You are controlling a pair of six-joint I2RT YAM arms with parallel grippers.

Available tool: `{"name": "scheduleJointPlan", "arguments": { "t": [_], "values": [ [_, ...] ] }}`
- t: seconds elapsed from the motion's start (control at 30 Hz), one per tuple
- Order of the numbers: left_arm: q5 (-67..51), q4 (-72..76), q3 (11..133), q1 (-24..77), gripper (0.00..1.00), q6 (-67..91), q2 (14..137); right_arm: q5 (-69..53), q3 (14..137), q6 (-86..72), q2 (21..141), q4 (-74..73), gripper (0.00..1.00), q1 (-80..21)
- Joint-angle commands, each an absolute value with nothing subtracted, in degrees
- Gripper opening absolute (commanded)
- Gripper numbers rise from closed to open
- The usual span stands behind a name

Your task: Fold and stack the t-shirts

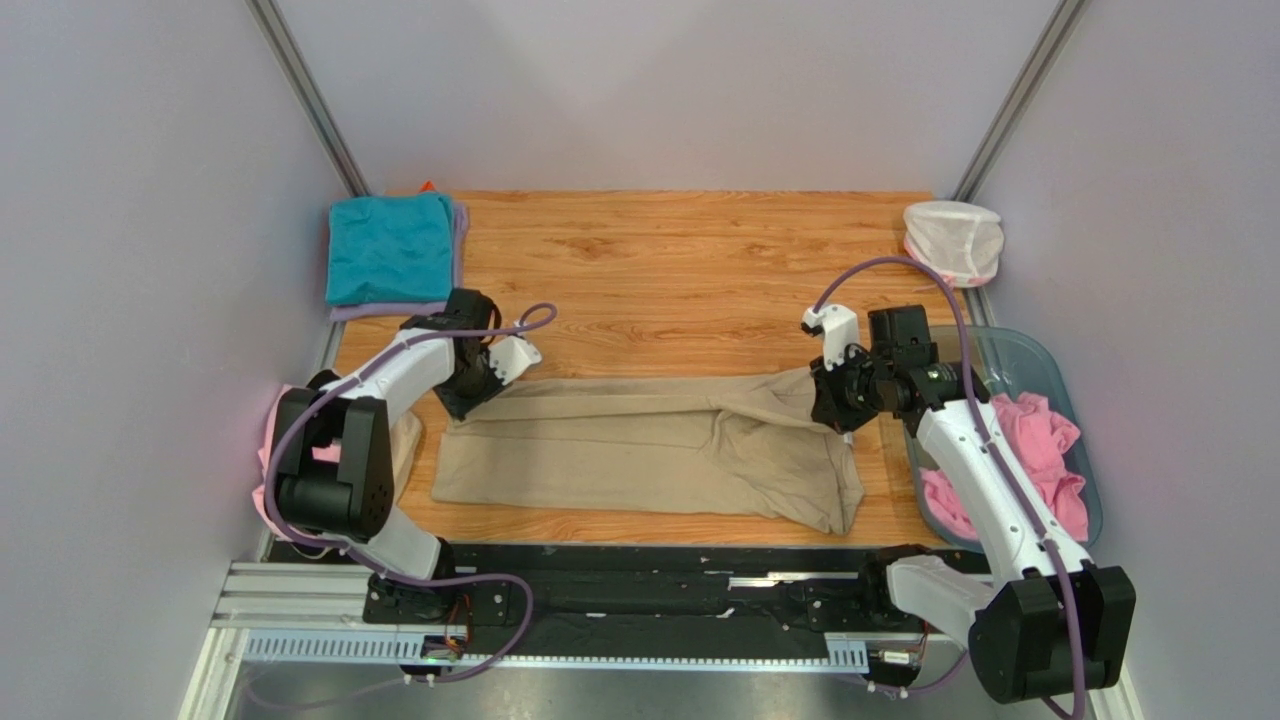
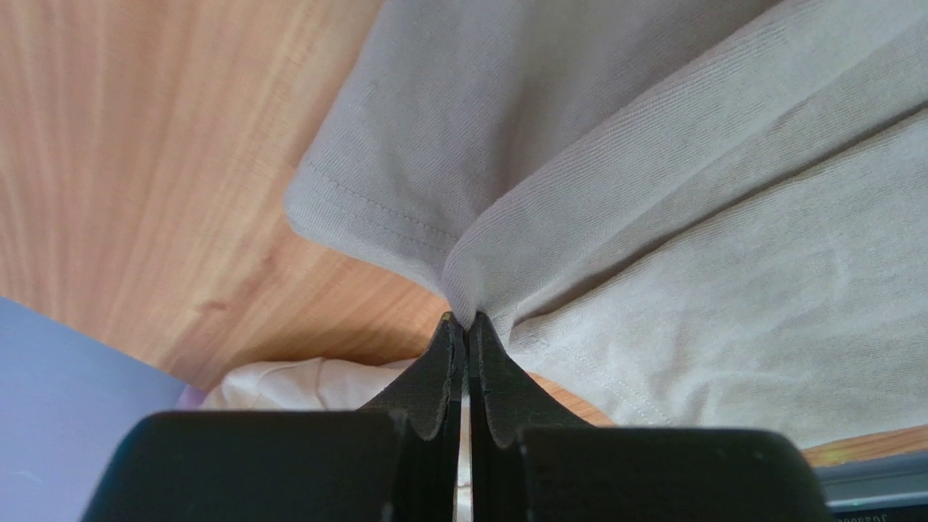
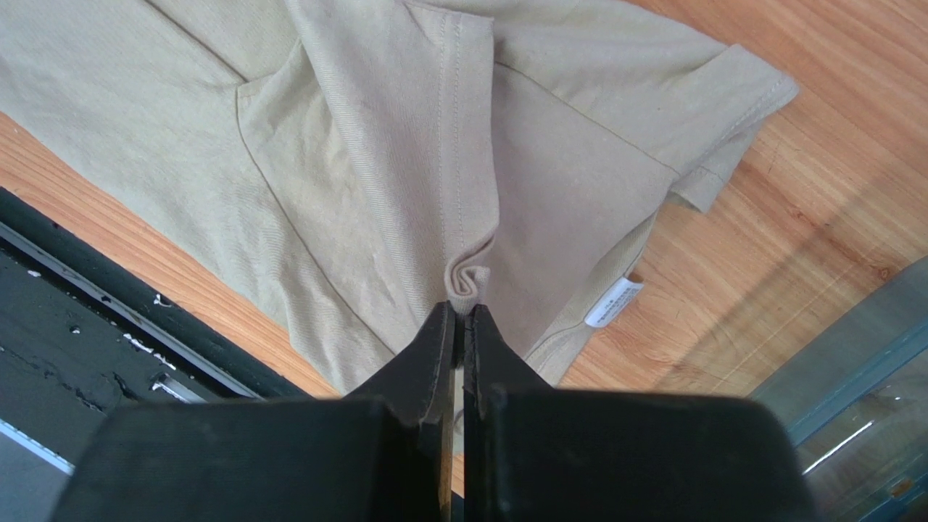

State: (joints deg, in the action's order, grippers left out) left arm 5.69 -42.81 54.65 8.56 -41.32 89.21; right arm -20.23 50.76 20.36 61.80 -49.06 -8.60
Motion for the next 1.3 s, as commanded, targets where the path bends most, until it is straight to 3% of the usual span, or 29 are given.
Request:
{"name": "scheduleJointPlan", "arguments": {
  "t": [0.0,0.2,0.23,0.37,0.4,0.5,0.83,1.27],
  "values": [
    [7.3,-42.6,52.4,8.8,0.04,-39.8,84.9,-19.7,50.5,21.8,60.0,-48.1,0.0,-8.9],
    [7.3,-42.9,51.0,9.2,0.15,-39.0,83.1,-20.0,50.4,22.1,60.4,-48.7,0.0,-9.0],
    [7.1,-43.0,50.9,9.3,0.23,-38.8,82.6,-20.0,50.3,22.2,60.4,-48.8,0.0,-8.9],
    [5.5,-44.4,51.5,9.7,0.36,-38.1,80.9,-20.2,50.1,22.7,60.4,-49.2,0.0,-8.9],
    [4.3,-44.9,51.9,9.8,0.46,-38.1,80.5,-20.3,50.0,22.8,60.4,-49.5,0.0,-8.9],
    [1.7,-47.2,52.7,10.1,0.59,-37.6,78.8,-20.3,49.8,23.2,60.4,-49.8,0.0,-9.0],
    [-6.4,-52.3,60.4,10.5,0.64,-36.6,74.7,-21.8,49.7,25.5,60.7,-51.5,0.0,-8.9],
    [-6.2,-50.5,66.4,13.3,0.64,-32.3,87.9,-24.3,47.6,33.9,64.9,-54.1,0.0,-9.0]
  ]
}}
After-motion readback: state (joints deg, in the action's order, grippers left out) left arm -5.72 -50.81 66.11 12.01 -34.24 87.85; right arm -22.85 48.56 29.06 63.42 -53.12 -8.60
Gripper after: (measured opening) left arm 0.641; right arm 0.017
